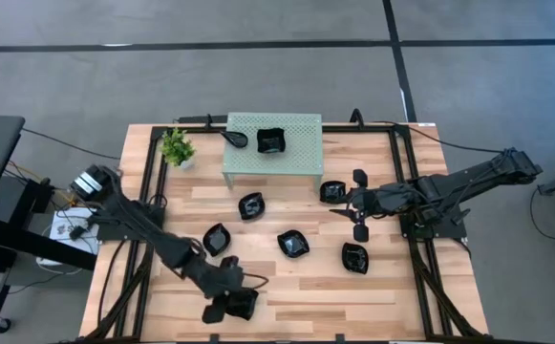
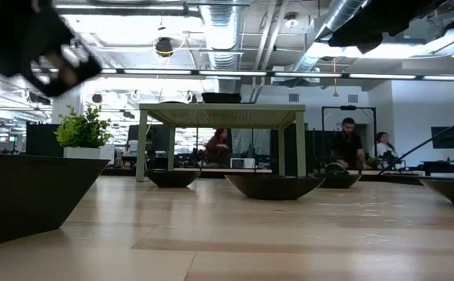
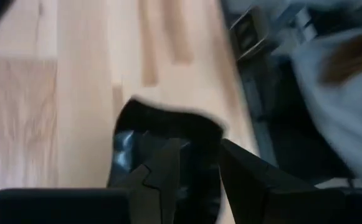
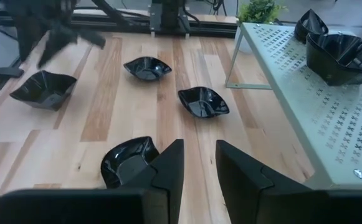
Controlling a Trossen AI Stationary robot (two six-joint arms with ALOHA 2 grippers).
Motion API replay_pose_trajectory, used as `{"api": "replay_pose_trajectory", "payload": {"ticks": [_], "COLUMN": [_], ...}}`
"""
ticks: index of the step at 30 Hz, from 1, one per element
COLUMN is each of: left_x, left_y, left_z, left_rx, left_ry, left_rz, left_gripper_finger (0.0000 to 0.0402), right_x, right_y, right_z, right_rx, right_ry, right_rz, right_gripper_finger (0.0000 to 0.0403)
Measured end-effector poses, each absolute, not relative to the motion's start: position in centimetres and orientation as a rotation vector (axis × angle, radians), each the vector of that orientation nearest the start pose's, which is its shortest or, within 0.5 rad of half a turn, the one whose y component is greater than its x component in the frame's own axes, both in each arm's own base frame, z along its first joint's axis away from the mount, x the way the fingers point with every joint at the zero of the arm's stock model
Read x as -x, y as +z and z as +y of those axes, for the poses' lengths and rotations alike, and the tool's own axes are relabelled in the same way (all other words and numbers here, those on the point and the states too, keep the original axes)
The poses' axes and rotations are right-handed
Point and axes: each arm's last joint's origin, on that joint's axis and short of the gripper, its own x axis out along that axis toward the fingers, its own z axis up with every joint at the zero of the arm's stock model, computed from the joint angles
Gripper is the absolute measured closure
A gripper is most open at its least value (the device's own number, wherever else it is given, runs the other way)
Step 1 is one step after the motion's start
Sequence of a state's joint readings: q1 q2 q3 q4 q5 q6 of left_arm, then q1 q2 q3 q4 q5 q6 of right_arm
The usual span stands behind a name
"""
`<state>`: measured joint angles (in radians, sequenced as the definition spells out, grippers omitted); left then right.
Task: Pick & Place Mini shaped plates
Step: Stack the distorted square plate on top of the other distorted square plate on the shelf
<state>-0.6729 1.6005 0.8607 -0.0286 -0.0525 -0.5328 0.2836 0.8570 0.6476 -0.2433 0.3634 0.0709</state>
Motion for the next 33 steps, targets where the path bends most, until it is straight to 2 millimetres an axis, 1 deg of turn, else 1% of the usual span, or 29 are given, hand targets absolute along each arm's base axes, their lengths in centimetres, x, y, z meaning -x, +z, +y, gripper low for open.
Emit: {"api": "replay_pose_trajectory", "payload": {"ticks": [3, 6, 9, 14, 21, 24, 27, 29, 30, 33], "left_x": [-25.7, -26.4, -27.1, -28.0, -30.1, -30.8, -31.2, -31.3, -31.2, -30.7], "left_y": [15.7, 14.4, 13.9, 13.5, 13.5, 13.8, 14.4, 15.2, 15.7, 17.5], "left_z": [-19.6, -19.0, -18.1, -15.8, -11.3, -9.2, -7.3, -6.5, -6.4, -7.0], "left_rx": [0.201, 0.223, 0.245, 0.159, 0.034, -0.022, -0.047, -0.038, -0.026, 0.021], "left_ry": [-0.357, -0.365, -0.371, -0.327, -0.229, -0.138, -0.019, 0.016, 0.005, -0.088], "left_rz": [0.931, 0.994, 1.020, 0.991, 0.935, 0.903, 0.862, 0.836, 0.822, 0.776], "left_gripper_finger": [0.0289, 0.0289, 0.0289, 0.0289, 0.0289, 0.0289, 0.0289, 0.0289, 0.0289, 0.0292], "right_x": [-18.0, -18.2, -18.2, -18.3, -18.4, -18.4, -18.4, -18.4, -18.4, -18.4], "right_y": [26.9, 26.7, 26.7, 26.5, 26.5, 26.5, 26.5, 26.4, 26.5, 26.5], "right_z": [4.2, 4.2, 4.2, 4.3, 4.3, 4.3, 4.3, 4.3, 4.3, 4.3], "right_rx": [0.061, 0.072, 0.081, 0.085, 0.086, 0.086, 0.086, 0.087, 0.086, 0.086], "right_ry": [-0.097, -0.096, -0.094, -0.094, -0.094, -0.095, -0.095, -0.095, -0.095, -0.094], "right_rz": [0.430, 0.441, 0.444, 0.453, 0.455, 0.454, 0.455, 0.457, 0.456, 0.456], "right_gripper_finger": [0.0316, 0.0316, 0.0316, 0.0316, 0.0316, 0.0316, 0.0316, 0.0316, 0.0316, 0.0316]}}
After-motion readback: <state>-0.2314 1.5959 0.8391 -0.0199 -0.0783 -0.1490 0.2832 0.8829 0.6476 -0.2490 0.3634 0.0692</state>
